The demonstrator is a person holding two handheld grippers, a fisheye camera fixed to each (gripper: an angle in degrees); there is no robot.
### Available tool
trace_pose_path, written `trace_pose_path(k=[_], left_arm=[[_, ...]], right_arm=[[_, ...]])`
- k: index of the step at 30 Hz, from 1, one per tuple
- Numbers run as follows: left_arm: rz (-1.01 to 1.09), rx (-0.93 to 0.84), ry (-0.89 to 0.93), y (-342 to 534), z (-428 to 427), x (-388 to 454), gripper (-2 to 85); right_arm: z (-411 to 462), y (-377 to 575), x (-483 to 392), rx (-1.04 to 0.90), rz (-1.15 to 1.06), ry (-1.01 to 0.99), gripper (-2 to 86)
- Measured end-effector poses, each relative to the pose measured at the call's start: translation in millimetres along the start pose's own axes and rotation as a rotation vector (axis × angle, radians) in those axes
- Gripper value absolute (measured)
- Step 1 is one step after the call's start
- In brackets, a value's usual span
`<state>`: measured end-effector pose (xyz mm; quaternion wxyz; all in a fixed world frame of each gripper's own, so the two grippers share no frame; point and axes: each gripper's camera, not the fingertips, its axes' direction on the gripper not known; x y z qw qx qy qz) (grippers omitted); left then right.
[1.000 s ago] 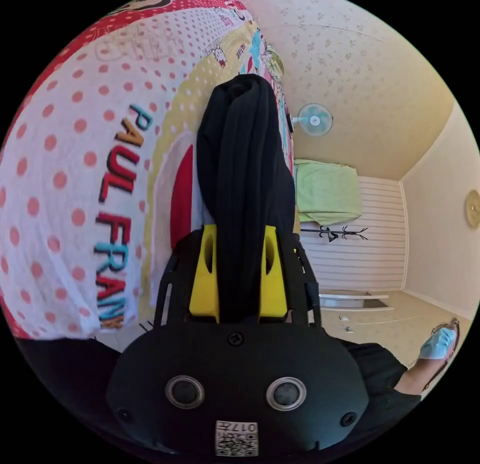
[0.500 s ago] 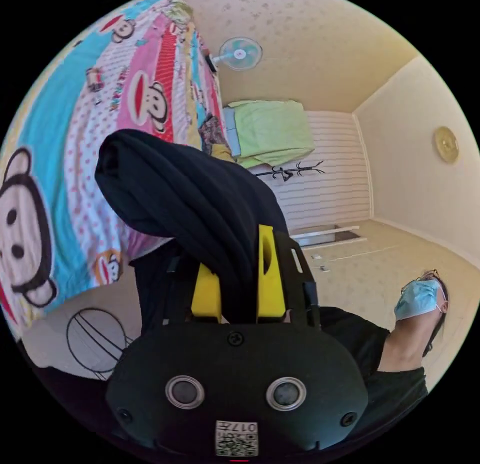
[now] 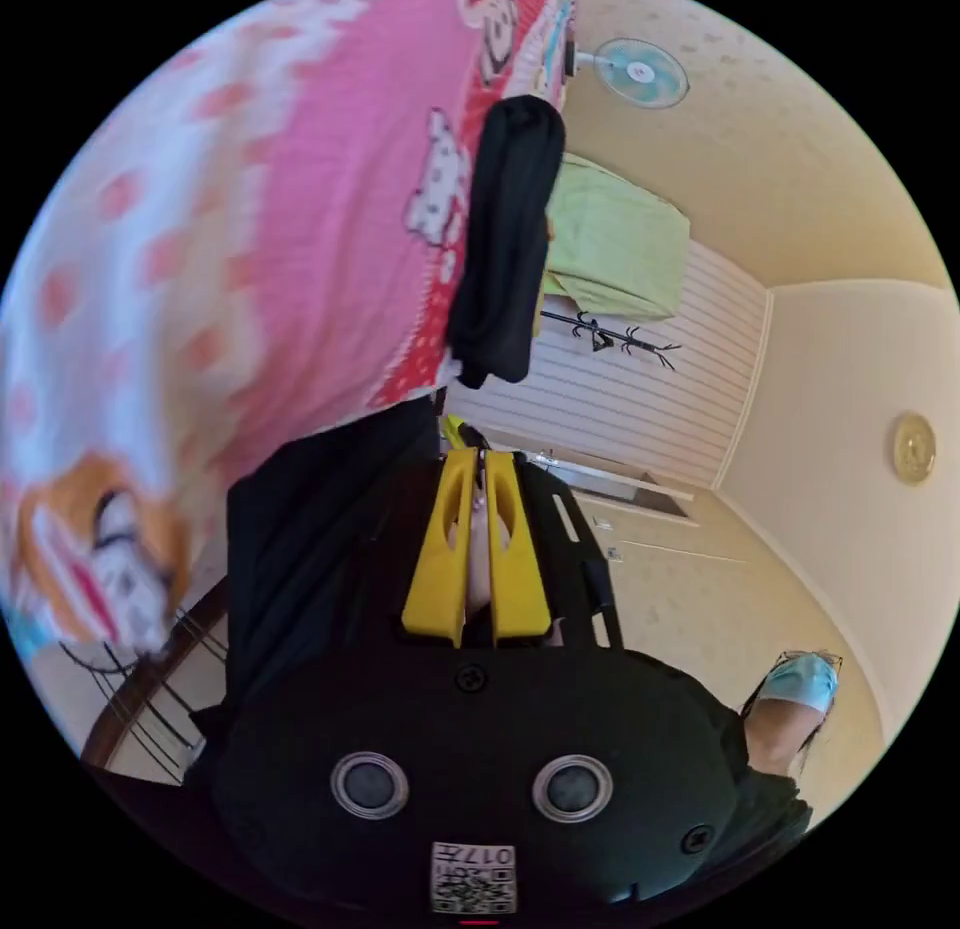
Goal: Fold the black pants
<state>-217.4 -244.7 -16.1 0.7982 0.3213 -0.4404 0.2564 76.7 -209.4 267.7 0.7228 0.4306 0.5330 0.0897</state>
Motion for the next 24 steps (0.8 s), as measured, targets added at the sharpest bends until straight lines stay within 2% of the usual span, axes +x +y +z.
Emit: trace_pose_path(k=[4,5,7,9,12,17,20,24], left_arm=[[-0.164,0.127,-0.12,75,-95,-49,3.7],[-0.186,0.194,-0.178,97,-130,-50,3.2],[-0.201,0.293,-0.281,124,-183,-40,2.3],[-0.162,0.482,-0.435,154,-253,-5,1.2],[-0.057,0.738,-0.591,194,-318,57,0.2],[0.162,0.986,-0.683,256,-349,130,-0.8],[0.234,1.048,-0.708,291,-343,126,-0.8],[0.132,1.088,-0.679,332,-339,65,-0.5]], right_arm=[[48,133,118,-0.131,0.355,-0.006,1.2],[49,163,139,-0.106,0.468,-0.035,1.0],[41,186,153,0.002,0.556,-0.094,0.7],[28,176,147,0.107,0.537,-0.136,0.5],[10,110,94,0.154,0.351,-0.101,0.3],[15,-1,-96,0.054,-0.194,0.025,0.3],[42,-9,-189,0.057,-0.394,0.152,0.4],[131,24,-262,-0.032,-0.55,0.162,0.8]])
